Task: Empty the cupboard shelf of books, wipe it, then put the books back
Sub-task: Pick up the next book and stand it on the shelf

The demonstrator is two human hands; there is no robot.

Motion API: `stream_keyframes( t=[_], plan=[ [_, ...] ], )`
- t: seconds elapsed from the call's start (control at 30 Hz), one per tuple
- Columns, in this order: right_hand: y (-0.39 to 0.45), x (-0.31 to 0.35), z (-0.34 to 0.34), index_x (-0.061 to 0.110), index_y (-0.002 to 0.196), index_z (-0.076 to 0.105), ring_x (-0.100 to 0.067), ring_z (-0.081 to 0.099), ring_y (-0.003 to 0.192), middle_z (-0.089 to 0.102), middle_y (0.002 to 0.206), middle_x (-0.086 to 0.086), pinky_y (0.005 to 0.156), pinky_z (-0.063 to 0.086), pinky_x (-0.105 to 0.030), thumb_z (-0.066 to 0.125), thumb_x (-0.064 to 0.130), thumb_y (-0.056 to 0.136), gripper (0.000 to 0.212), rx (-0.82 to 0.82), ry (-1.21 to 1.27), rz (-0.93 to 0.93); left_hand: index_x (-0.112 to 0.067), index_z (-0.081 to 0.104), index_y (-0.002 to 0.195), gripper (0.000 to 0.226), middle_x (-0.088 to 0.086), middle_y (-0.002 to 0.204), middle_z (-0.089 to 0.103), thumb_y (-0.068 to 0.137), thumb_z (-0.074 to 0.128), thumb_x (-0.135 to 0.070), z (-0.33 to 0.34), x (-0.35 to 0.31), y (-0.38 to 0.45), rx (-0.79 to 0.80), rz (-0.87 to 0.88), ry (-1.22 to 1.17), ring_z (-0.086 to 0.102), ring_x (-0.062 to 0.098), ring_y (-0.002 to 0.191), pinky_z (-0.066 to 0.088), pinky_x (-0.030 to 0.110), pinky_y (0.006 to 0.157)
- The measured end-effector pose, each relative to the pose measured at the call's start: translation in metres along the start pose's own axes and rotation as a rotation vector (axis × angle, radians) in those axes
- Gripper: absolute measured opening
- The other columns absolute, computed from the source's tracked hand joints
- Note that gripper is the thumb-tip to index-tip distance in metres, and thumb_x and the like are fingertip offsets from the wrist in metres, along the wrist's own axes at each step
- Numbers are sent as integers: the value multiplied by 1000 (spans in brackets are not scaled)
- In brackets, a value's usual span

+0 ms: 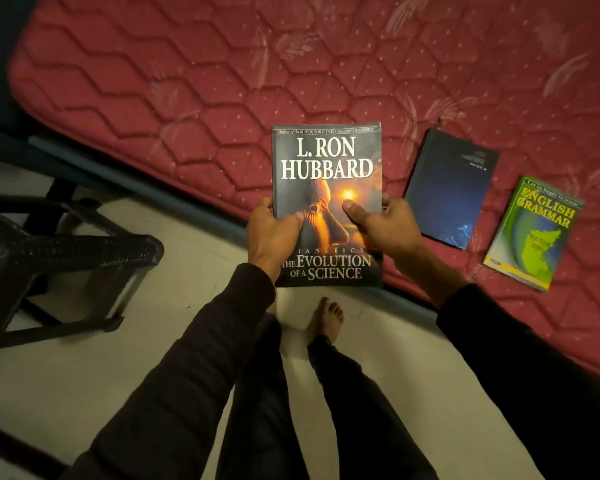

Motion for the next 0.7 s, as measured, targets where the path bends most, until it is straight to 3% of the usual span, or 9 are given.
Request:
stream_keyframes(
  t=[0.1,0.2,0.47,0.57,0.63,0.7],
  plan=[
    [-29,34,-1,12,101,68,-1,62,60,67,75,10,59,48,-19,70,33,89,25,-33,15,-70,-15,60,105,19,6,100,70,87,64,-15,-24,-28,-36,-69,13,-116,71,24,86,61,38,72],
    [-58,67,3,10,104,67,8,57,53,65,74,11,52,43,-11,69,33,89,27,-37,13,-141,-20,60,95,7,8,101,71,89,62,-17,-48,-50,-65,-106,24,-196,71,27,88,60,46,78],
    [-132,140,32,14,104,67,-2,61,62,73,84,-1,63,52,-28,70,25,89,19,69,0,-257,-19,58,97,3,6,97,72,94,60,-18,-119,-82,-139,-192,28,-335,73,21,79,61,38,72],
    [-162,161,51,15,103,67,2,57,54,69,72,11,58,48,-23,69,21,90,15,145,19,-292,-22,57,96,4,4,96,72,94,61,-20,-148,-84,-165,-227,27,-375,73,18,76,61,36,70],
    [-180,171,65,14,101,67,2,58,53,68,68,12,56,47,-22,69,20,90,13,197,25,-300,-25,57,96,5,4,97,72,94,61,-22,-167,-80,-182,-250,29,-405,73,19,78,61,38,72],
    [-197,177,77,18,99,66,-4,63,60,73,77,7,61,52,-29,70,21,89,11,227,19,-297,-23,57,98,5,5,98,72,94,62,-23,-184,-76,-198,-259,27,-435,73,22,80,61,44,76]
  ],
)
Point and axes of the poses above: each hand's wrist, its own y-axis towards the middle knuckle, its own z-axis out of the palm, x = y × z, the point moved 10 cm from there along y, towards the middle knuckle
